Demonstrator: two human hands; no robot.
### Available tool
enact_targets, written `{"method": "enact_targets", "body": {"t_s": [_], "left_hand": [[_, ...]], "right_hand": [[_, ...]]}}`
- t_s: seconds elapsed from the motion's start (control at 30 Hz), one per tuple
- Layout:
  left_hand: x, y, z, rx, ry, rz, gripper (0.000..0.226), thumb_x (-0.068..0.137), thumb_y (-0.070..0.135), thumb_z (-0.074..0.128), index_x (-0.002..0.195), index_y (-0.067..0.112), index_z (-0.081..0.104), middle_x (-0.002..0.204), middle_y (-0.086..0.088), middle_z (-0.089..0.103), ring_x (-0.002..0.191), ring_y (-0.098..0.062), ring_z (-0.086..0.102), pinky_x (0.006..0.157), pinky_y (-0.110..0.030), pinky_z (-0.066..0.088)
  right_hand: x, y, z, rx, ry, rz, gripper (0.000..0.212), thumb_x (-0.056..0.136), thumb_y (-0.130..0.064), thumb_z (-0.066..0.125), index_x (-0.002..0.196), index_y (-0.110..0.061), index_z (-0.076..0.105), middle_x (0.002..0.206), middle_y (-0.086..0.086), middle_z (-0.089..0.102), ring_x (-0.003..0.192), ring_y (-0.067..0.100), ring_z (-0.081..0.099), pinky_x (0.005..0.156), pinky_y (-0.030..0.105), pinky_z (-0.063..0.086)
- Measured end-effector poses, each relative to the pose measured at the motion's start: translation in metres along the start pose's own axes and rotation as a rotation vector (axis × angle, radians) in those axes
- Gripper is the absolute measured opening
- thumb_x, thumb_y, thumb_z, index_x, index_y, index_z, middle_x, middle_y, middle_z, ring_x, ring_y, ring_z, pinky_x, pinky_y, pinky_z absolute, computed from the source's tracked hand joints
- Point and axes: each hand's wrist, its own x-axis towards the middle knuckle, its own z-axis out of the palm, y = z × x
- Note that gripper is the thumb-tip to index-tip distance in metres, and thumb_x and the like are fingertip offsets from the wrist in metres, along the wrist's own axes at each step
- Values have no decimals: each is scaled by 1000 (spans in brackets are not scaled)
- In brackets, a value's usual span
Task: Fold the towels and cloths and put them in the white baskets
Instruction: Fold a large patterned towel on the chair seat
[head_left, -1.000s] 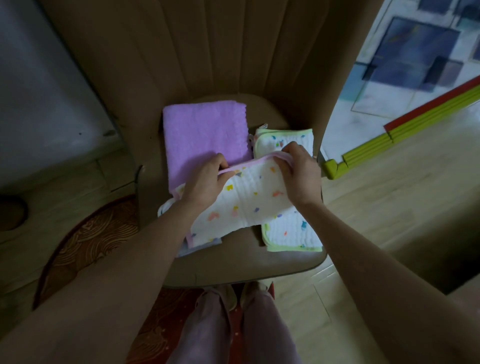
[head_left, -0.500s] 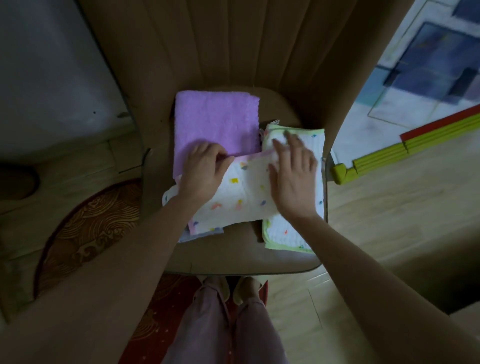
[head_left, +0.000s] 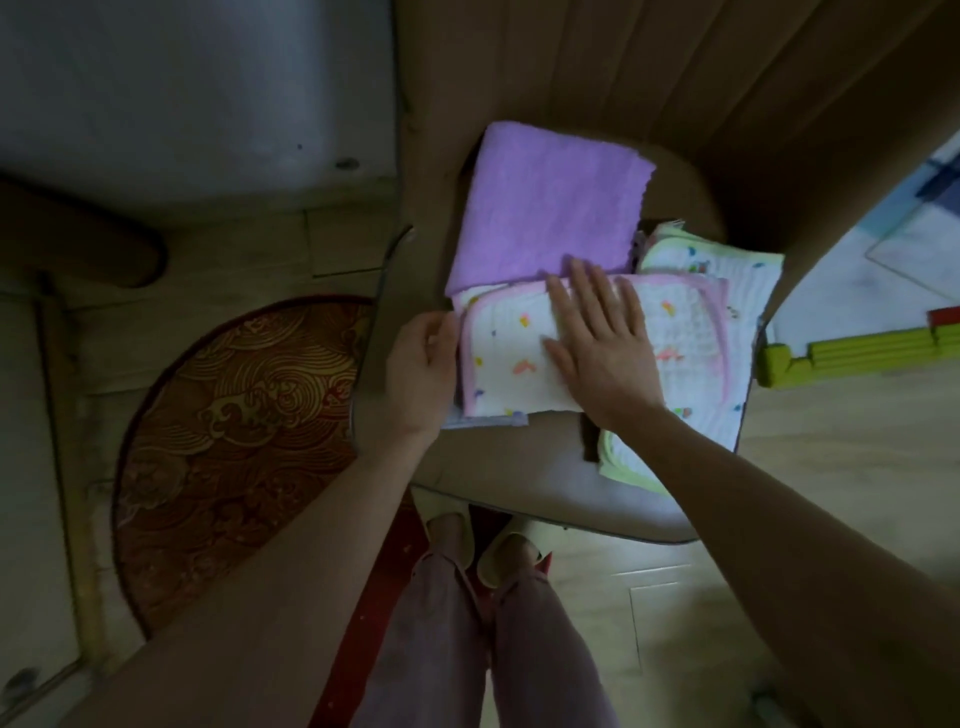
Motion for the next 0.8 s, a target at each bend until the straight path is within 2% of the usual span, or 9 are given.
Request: {"method": "enact_targets", "body": {"t_s": [0.07, 0.17, 0.23, 0.3, 0.43, 0.57, 0.63, 0.73, 0.8], "left_hand": [[0, 3, 6, -1, -9, 5, 28, 100, 33, 48, 107, 9, 62, 97, -1, 61, 84, -10, 55, 63, -6, 35], [-1, 4, 11, 3, -55, 17, 31, 98, 38, 50, 91, 9, 60, 78, 2, 56, 72, -11, 53, 54, -12, 34], [-1, 5, 14, -12, -81, 36, 31, 96, 38, 54, 93, 8, 62, 75, 7, 55, 74, -12, 56, 57, -17, 37], [-3, 7, 19, -33, -80, 31, 29, 95, 38, 56, 100, 9, 59, 79, 11, 54, 75, -6, 56, 59, -12, 39], [-12, 17, 28, -7, -40, 14, 31, 100, 38, 44, 110, 9, 45, 81, 10, 49, 76, -9, 55, 62, -15, 42], [2, 34, 21, 121, 63, 184, 22, 103, 29, 41, 101, 7, 40, 66, 12, 44, 53, -1, 45, 47, -10, 36], [9, 37, 19, 230, 66, 223, 26, 103, 30, 40, 107, 5, 42, 68, 7, 49, 54, -7, 46, 45, -13, 34], [12, 33, 20, 416, 96, 196, 38, 103, 34, 36, 126, 3, 41, 86, -14, 64, 76, -34, 62, 57, -30, 33], [10, 34, 20, 524, 108, 187, 40, 104, 37, 33, 128, 5, 39, 94, -16, 66, 85, -38, 64, 61, -33, 32]], "right_hand": [[0, -2, 1, -6, 0, 0, 60, 102, -44, 22, 155, -15, 12, 162, 12, 10, 150, 27, 6, 121, 47, 6], [-1, -5, 0, -1, -5, 0, 61, 102, -44, 23, 155, -16, 11, 162, 12, 8, 150, 27, 4, 121, 46, 5], [-1, -4, -1, -6, -5, 3, 61, 102, -44, 22, 155, -17, 8, 162, 12, 5, 150, 26, 2, 121, 46, 5], [0, -3, 0, -15, 0, 8, 61, 102, -44, 23, 155, -18, 6, 162, 13, 4, 150, 26, 1, 121, 46, 5], [-1, -4, 3, -24, 15, 13, 62, 102, -46, 21, 155, -19, 7, 162, 15, 5, 150, 27, 2, 121, 47, 3], [-2, -1, 8, -28, -2, 39, 63, 101, -49, 17, 155, -22, 1, 163, 11, -2, 150, 25, -4, 121, 45, 0], [-2, -2, 12, -25, -9, 74, 63, 101, -50, 16, 156, -22, 1, 163, 10, -3, 150, 24, -5, 121, 44, -2], [2, -6, 14, -46, -45, 83, 62, 101, -50, 14, 155, -23, -1, 163, 11, -3, 150, 24, -6, 121, 43, -4], [3, -6, 5, 28, -24, 76, 61, 101, -48, 15, 155, -22, 1, 163, 12, -1, 150, 23, -5, 120, 42, -5]]}}
